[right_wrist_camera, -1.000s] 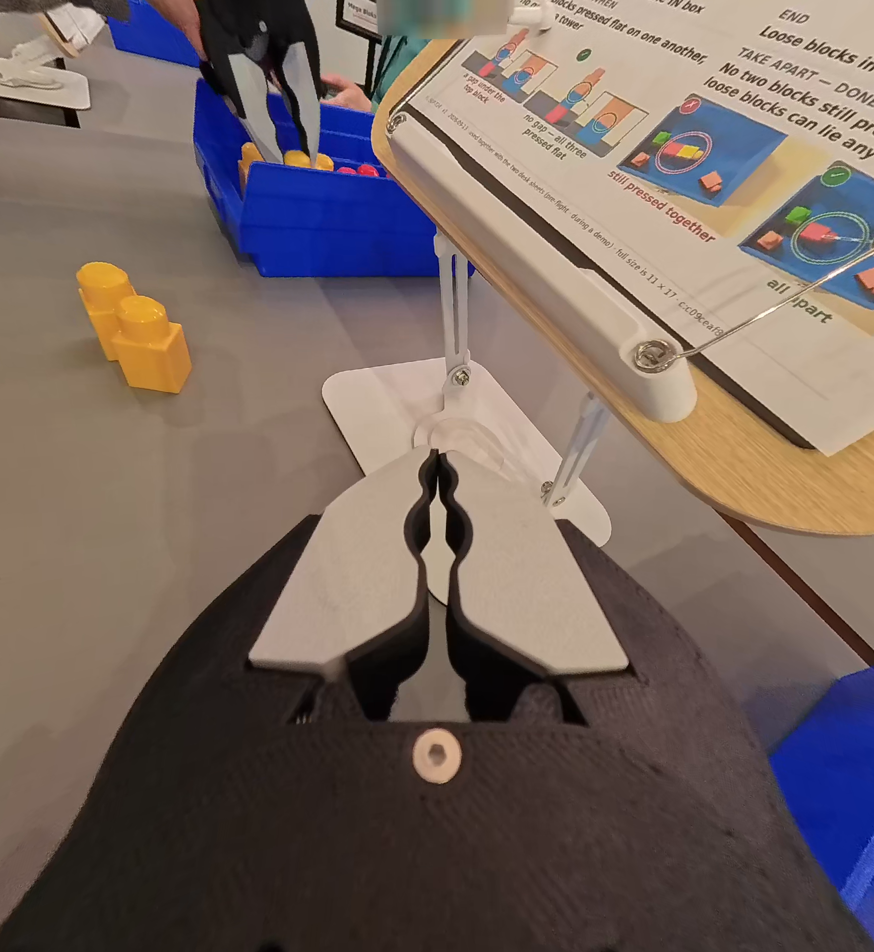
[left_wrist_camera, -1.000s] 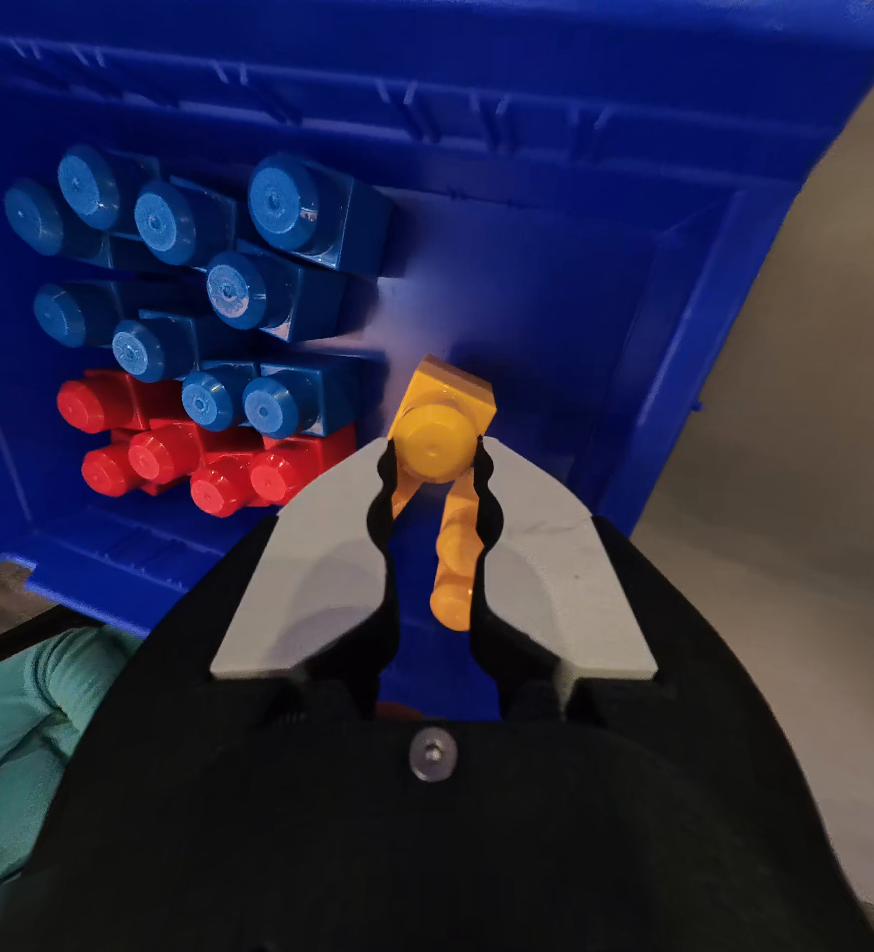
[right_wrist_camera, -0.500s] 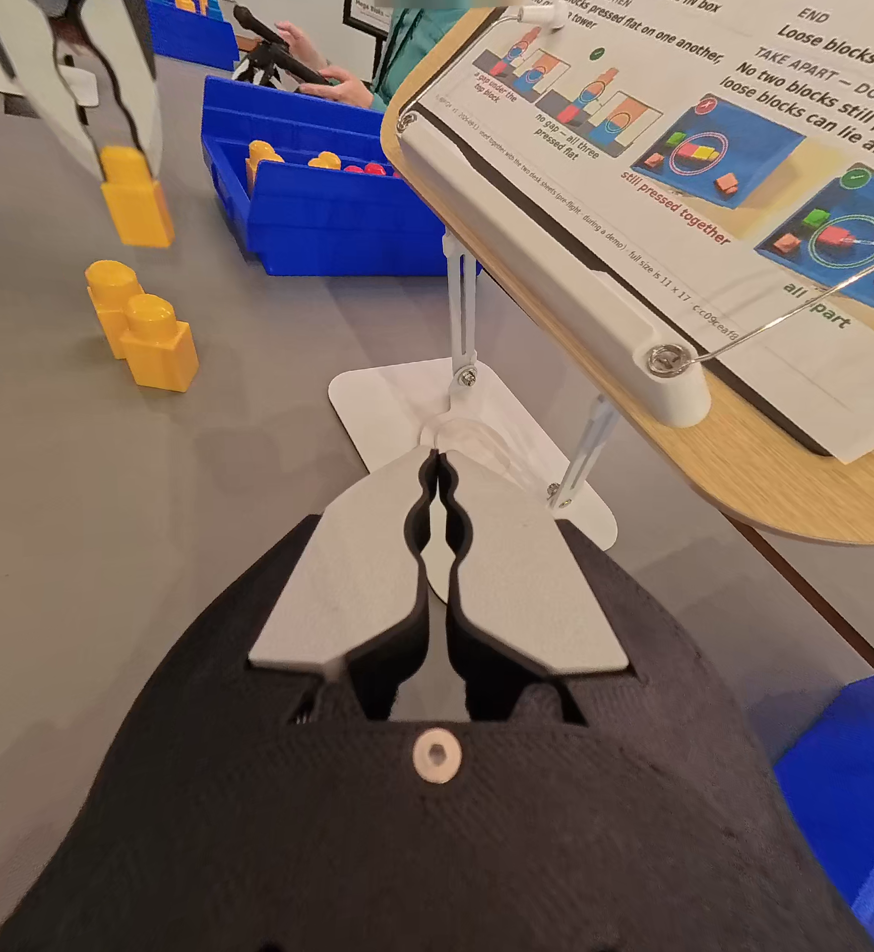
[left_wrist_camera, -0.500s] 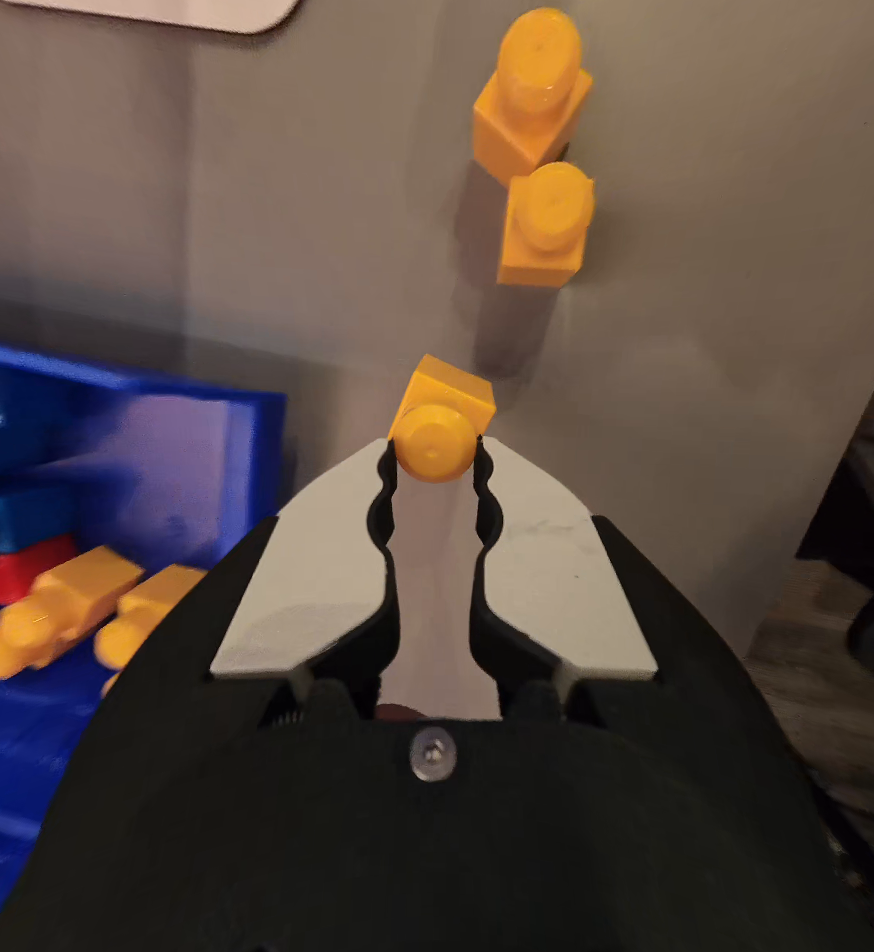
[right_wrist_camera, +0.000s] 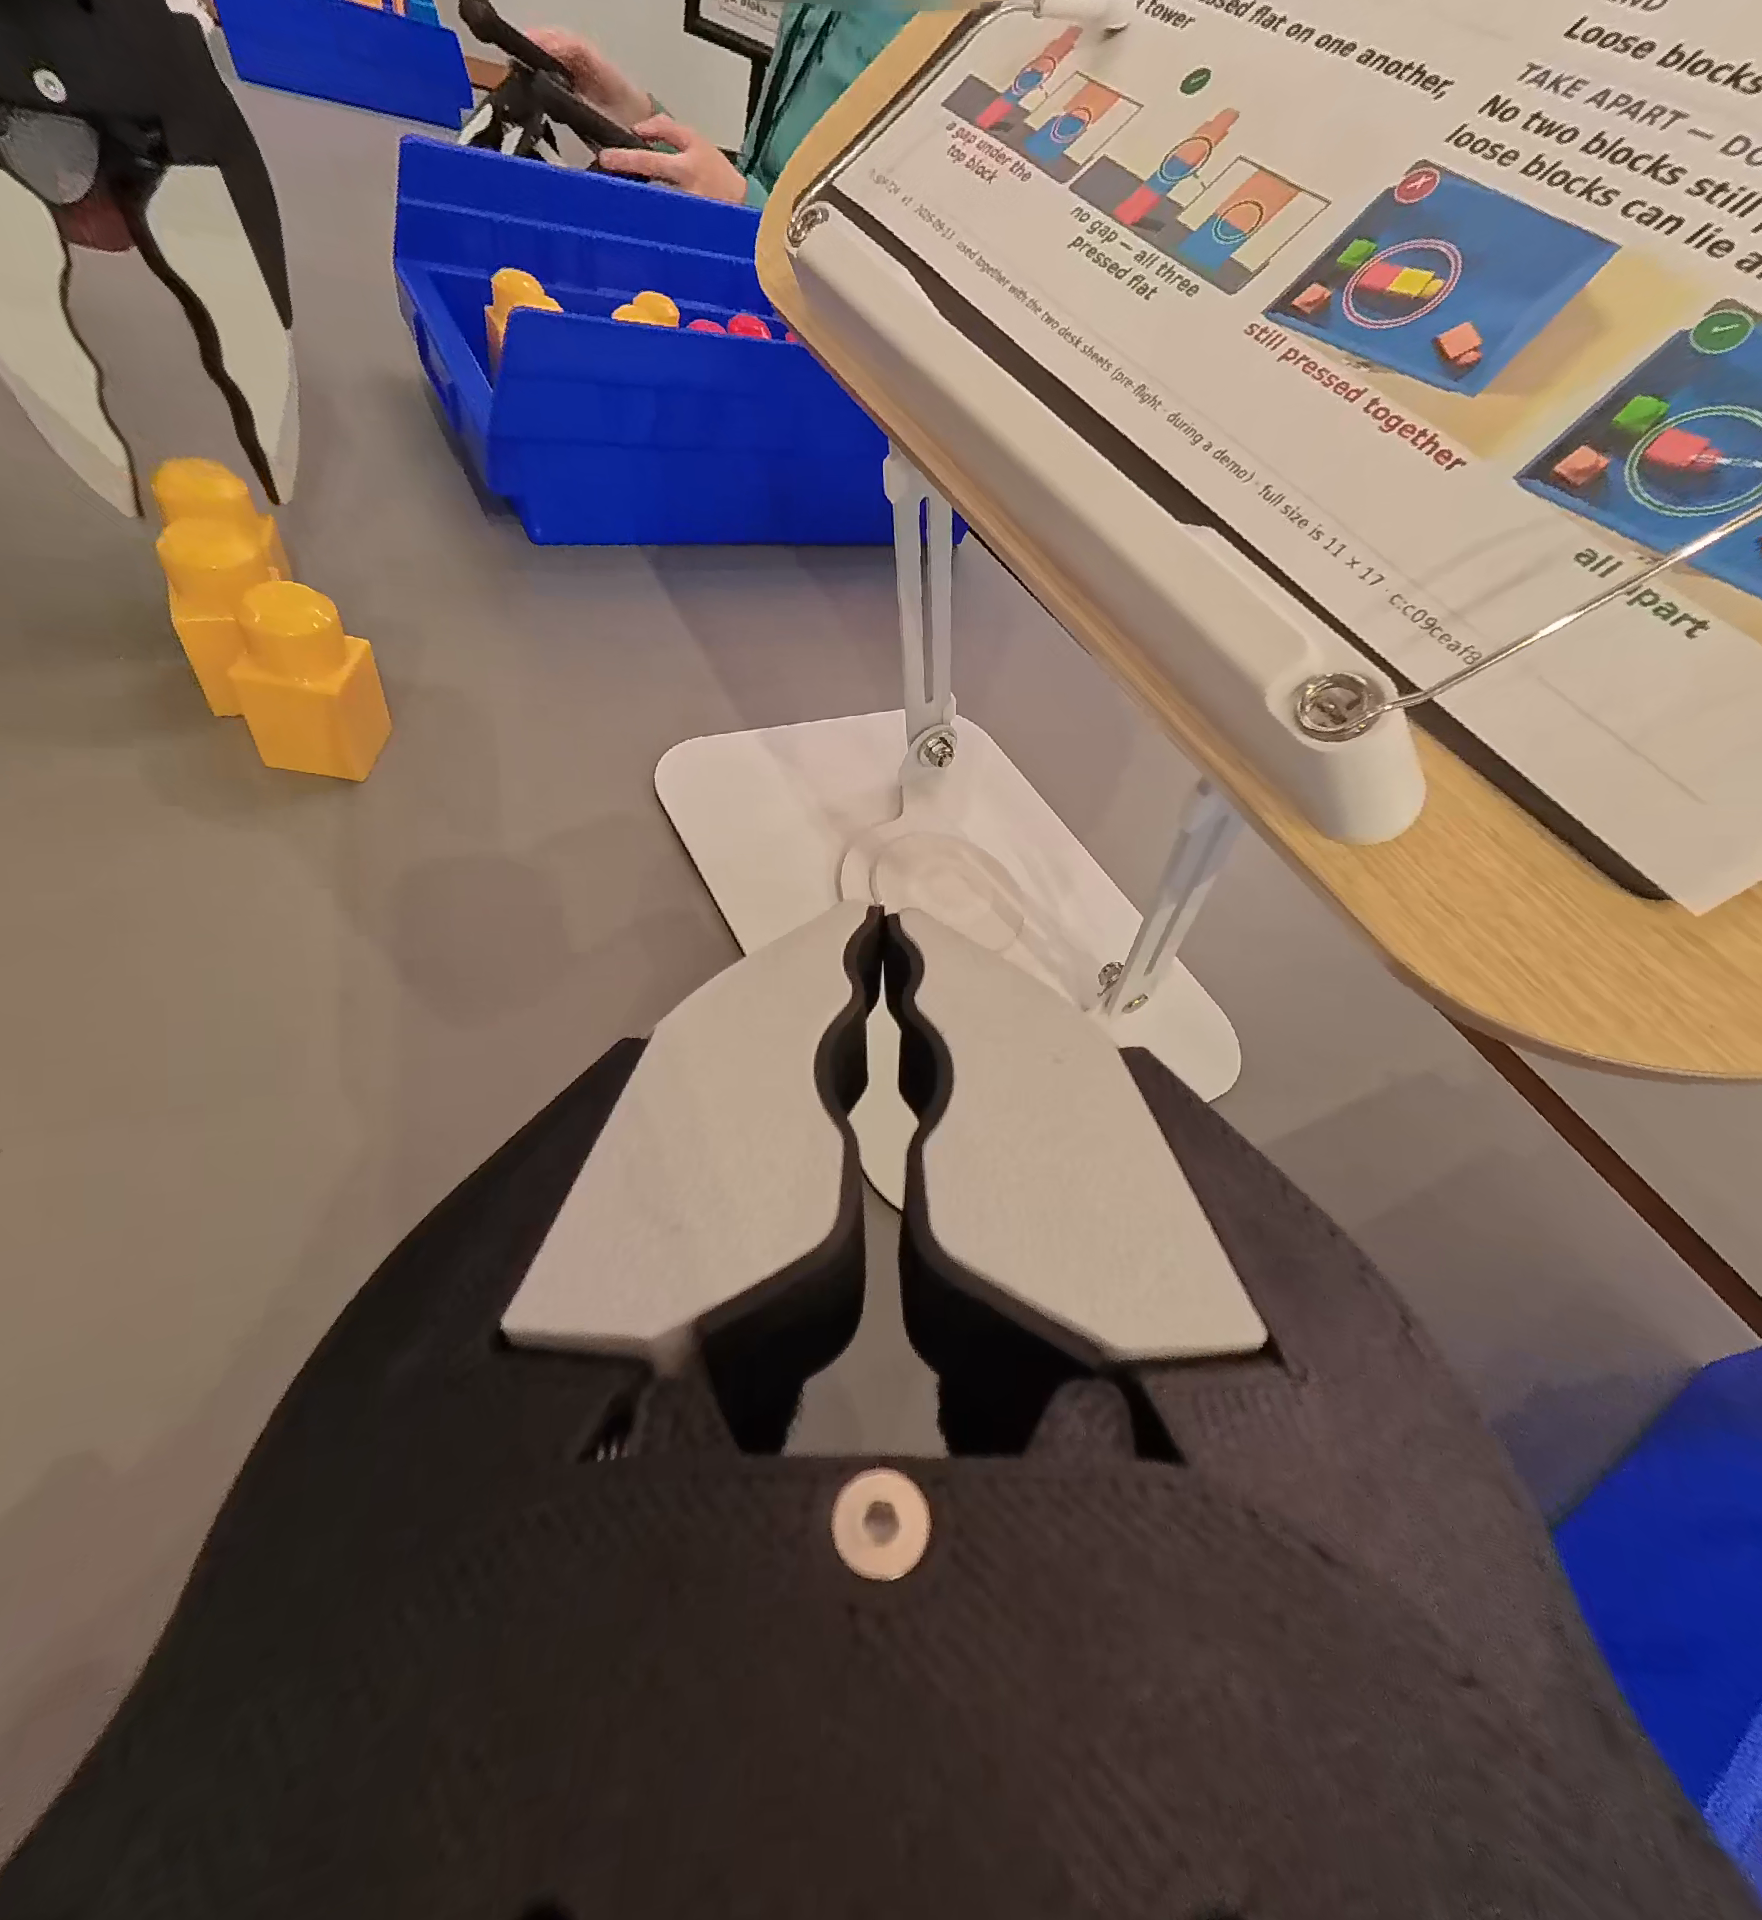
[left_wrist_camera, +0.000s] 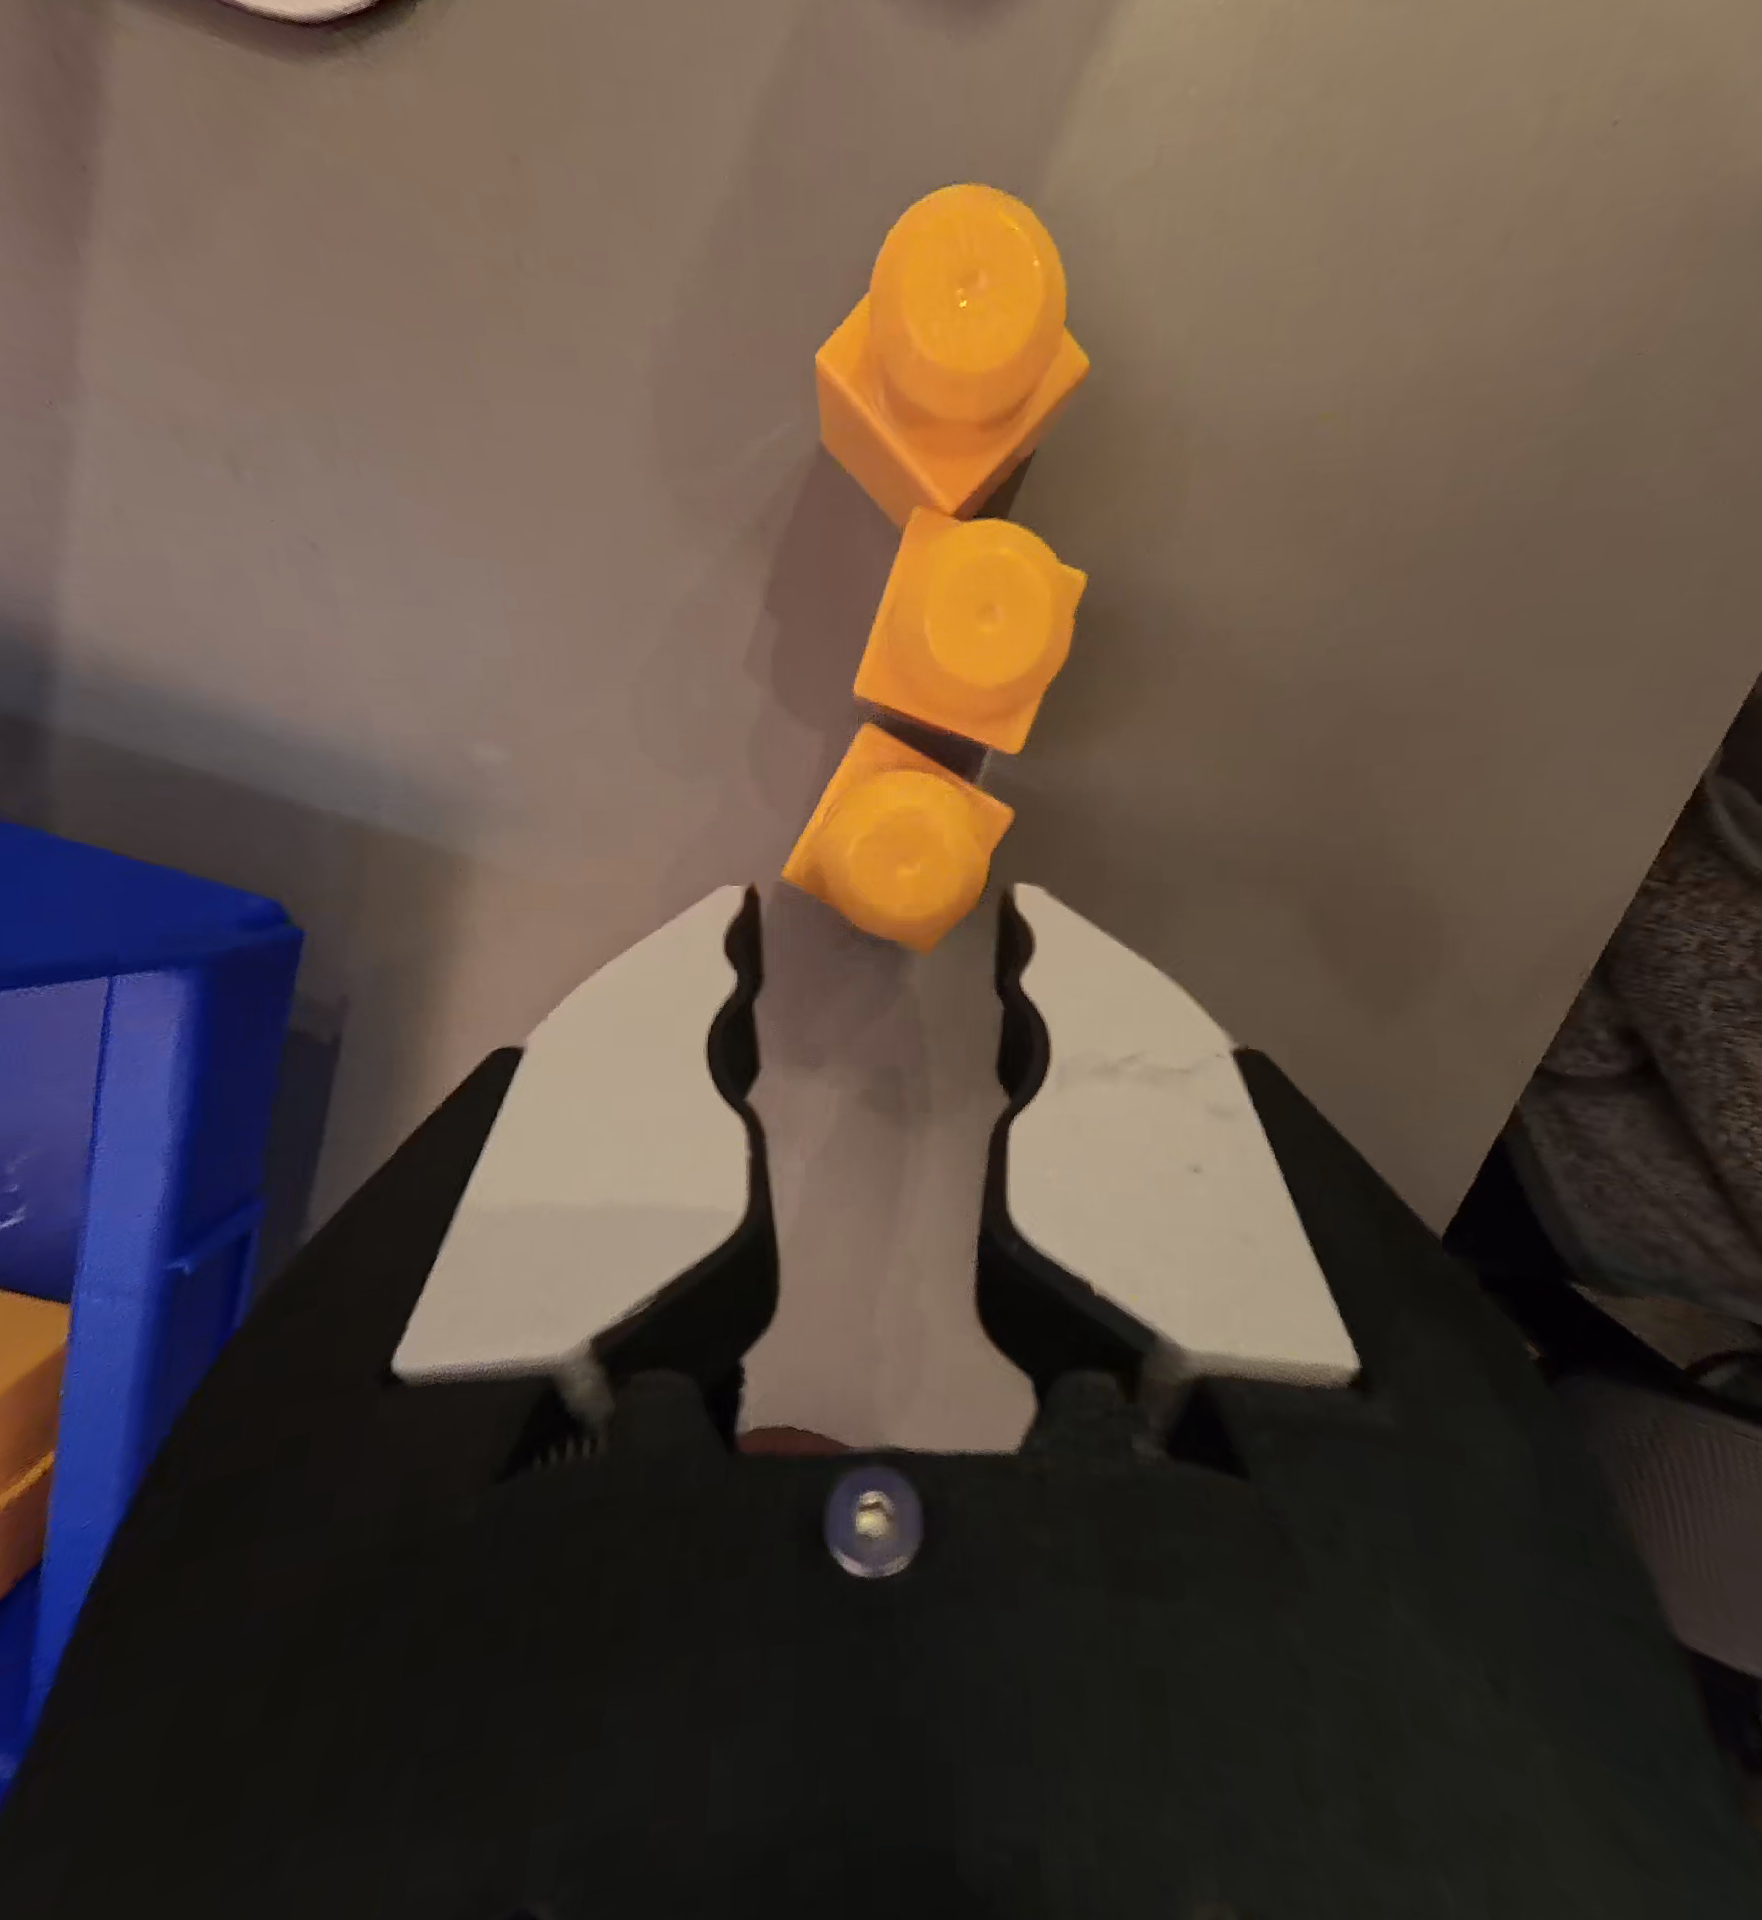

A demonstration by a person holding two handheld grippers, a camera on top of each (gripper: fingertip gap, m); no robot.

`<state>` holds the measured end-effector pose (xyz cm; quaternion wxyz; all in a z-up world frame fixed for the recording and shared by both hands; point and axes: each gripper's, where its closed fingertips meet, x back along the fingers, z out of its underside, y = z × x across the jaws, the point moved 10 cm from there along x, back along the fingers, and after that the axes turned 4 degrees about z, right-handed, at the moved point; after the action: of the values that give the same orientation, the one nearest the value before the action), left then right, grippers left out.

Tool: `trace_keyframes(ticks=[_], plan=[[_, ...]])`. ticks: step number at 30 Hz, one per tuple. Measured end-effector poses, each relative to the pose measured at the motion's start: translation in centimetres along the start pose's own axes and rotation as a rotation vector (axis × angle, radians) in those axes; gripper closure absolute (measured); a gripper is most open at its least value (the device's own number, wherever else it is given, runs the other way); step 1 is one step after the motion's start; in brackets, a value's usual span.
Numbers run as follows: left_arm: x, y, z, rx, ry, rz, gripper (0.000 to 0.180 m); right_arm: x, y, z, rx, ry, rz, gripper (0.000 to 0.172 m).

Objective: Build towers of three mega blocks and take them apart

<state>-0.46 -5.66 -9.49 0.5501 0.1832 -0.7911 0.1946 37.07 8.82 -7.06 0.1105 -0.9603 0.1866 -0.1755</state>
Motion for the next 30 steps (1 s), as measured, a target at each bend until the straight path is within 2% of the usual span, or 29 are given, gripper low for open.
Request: trace_keyframes(ticks=[3, 10, 14, 20, 23, 27, 30], plan=[[0.5, -0.2, 1.0, -0.006, -0.051, 0.0, 0.124, 0.1, 0.0, -0.1, 0.001, -0.005, 0.0, 0.172], [-0.9, 0.7, 3.5, -0.022, -0.227, 0.009, 0.122, -0.1, 0.1, 0.0, 0.003, -0.001, -0.008, 0.172], [-2.4, 0.2, 3.8, 0.033, -0.292, 0.018, 0.122, -0.1, 0.0, 0.1, -0.003, 0.0, -0.004, 0.172], [-3.2, -0.3, 3.8, 0.114, -0.371, -0.054, 0.122, -0.3, 0.1, 0.1, 0.0, 0.005, -0.015, 0.172], [-3.0, -0.1, 3.9, 0.045, -0.37, -0.04, 0.122, -0.3, 0.2, 0.1, 0.001, 0.006, -0.022, 0.172], [-2.4, 1.0, 4.2, -0.187, -0.371, -0.027, 0.125, -0.2, 0.2, 0.0, -0.003, -0.005, -0.024, 0.172], [-2.3, 2.2, 4.0, -0.271, -0.412, 0.053, 0.125, -0.2, 0.2, 0.0, -0.004, -0.004, -0.025, 0.172]])
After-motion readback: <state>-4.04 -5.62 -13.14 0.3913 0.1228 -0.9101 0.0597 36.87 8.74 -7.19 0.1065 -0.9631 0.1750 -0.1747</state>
